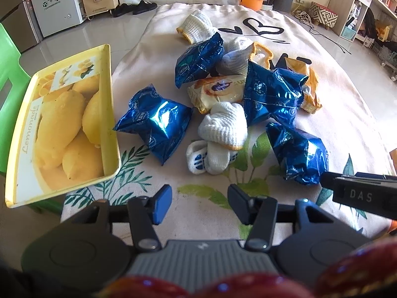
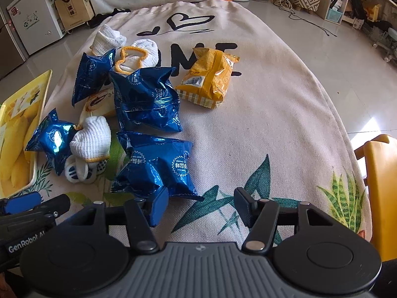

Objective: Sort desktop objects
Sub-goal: 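Close the right tool on the blue foil packet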

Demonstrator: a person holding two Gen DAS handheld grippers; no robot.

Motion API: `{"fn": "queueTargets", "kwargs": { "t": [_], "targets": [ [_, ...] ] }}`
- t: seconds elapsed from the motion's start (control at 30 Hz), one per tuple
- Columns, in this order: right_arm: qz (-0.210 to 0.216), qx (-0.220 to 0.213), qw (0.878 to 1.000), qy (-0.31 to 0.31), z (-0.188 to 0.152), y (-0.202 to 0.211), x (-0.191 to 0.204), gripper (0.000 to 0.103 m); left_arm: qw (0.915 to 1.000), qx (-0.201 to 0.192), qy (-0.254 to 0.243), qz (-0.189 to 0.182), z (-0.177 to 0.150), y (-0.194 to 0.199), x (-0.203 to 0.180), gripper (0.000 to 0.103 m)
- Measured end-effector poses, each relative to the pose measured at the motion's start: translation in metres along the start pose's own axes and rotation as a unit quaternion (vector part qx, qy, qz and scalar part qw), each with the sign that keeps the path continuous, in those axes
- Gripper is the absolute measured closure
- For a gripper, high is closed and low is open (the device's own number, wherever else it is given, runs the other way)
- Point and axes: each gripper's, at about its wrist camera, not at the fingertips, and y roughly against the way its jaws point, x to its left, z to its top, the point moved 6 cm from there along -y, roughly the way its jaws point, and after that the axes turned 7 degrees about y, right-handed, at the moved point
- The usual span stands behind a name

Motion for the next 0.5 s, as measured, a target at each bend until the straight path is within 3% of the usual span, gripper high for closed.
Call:
{"fn": "queueTargets", "kwargs": {
  "t": [0.07,0.13,0.2,0.27,0.33,0.4,0.5],
  "targets": [
    [0.0,0.002,1.0,0.001,-0.0004,-0.001,0.0,0.051,1.0,0.001,0.004,-0.001,0.0008,0.0,0.0003,0.051],
    [-0.001,0.006,1.0,-0.001,-0.001,-0.0022,-0.0004,0.052,1.0,0.002,0.003,-0.001,0.0012,0.0,0.0002,0.042],
    [0.001,0.009,1.0,-0.004,-0.0016,-0.0032,-0.0009,0.052,1.0,-0.005,0.0,0.005,0.0016,0.0011,-0.0004,0.024],
    [0.002,0.011,1.0,-0.005,-0.0016,-0.0035,-0.0011,0.052,0.9999,-0.01,0.002,0.007,0.0028,0.002,-0.0003,0.016],
    [0.003,0.011,1.0,-0.005,-0.0017,-0.0038,-0.0012,0.052,0.9999,-0.009,0.005,0.004,0.0037,0.0013,0.0,0.014],
    [0.003,0.012,1.0,-0.008,-0.0017,-0.0043,-0.0013,0.052,0.9999,-0.008,0.009,0.01,0.0035,0.0002,0.0012,0.005],
    [0.004,0.015,1.0,-0.014,-0.0021,-0.0053,-0.0028,0.05,0.9998,-0.012,0.01,0.012,0.0043,-0.0002,0.0014,0.002]
  ]
}}
